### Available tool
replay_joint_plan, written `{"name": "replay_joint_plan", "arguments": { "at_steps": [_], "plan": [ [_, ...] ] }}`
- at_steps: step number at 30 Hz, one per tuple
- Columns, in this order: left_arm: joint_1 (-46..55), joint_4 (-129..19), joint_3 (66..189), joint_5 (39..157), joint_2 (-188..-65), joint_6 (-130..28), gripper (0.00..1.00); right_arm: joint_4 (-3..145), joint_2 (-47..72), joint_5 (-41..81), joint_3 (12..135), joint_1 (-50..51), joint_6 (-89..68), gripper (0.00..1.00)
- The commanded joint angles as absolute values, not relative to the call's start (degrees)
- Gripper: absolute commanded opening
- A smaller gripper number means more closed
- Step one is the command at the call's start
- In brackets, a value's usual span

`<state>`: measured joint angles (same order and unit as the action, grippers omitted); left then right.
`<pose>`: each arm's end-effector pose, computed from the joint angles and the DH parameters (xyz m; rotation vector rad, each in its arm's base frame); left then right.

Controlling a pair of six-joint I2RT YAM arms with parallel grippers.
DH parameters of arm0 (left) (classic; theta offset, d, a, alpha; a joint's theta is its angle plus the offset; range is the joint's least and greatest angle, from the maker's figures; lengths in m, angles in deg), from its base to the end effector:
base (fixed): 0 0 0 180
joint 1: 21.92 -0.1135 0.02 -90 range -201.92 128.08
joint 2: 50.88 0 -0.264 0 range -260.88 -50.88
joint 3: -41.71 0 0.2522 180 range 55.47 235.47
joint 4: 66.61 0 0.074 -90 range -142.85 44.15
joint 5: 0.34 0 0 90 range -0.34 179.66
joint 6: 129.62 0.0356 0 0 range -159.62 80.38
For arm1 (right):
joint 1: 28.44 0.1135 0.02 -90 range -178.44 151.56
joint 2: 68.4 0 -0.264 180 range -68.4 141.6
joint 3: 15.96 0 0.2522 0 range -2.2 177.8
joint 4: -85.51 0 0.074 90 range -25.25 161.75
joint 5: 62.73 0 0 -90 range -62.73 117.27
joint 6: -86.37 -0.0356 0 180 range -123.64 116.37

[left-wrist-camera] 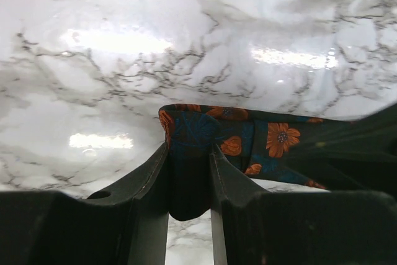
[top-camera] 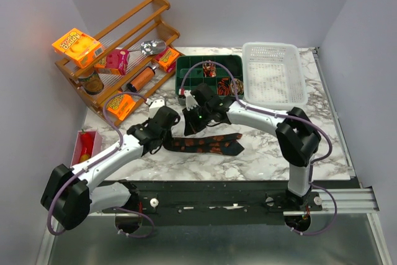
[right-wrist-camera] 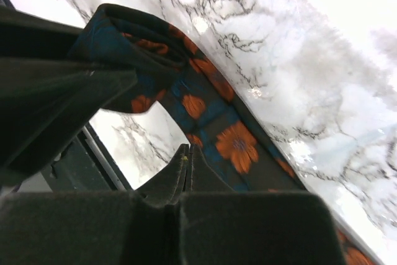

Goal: Roll the ties
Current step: Roll the tie at the center of the board.

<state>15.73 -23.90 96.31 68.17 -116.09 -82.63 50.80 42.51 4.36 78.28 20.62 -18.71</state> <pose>0.1831 -0.1248 0.2208 -0.2647 2.4056 -0.1688 0.2664 0.3282 0.2043 -0.9437 2.4519 0.9376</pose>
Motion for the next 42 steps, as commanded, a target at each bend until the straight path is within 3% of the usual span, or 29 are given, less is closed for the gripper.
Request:
{"name": "replay_joint_plan", "arguments": {
  "at_steps": [1,18,24,28,31,42],
  "plan": [
    [16.4,-16.47,98.27,59.96,-117.15,-82.16,0.18,51.45,38.91,7.58,76.11,18.85,-19.1,0.02],
    [25.62,-13.3,104.42,54.15,-131.65,-84.44,0.22,50.92,37.59,8.38,71.27,15.95,-18.49,0.02],
    [28.44,-13.83,106.61,54.51,-135.69,-84.71,0.31,50.92,37.94,8.47,71.27,15.95,-18.4,0.02],
    [30.29,-13.65,107.32,54.5,-137.36,-85.32,0.48,50.92,38.29,8.73,71.27,15.95,-18.31,0.02],
    [31.34,-14.0,107.24,54.77,-137.98,-86.03,0.56,50.92,38.56,8.9,71.18,15.95,-18.49,0.02],
    [35.56,-20.15,105.4,58.01,-137.8,-87.35,0.65,50.92,39.35,8.47,71.27,15.95,-18.23,0.02]
  ]
}}
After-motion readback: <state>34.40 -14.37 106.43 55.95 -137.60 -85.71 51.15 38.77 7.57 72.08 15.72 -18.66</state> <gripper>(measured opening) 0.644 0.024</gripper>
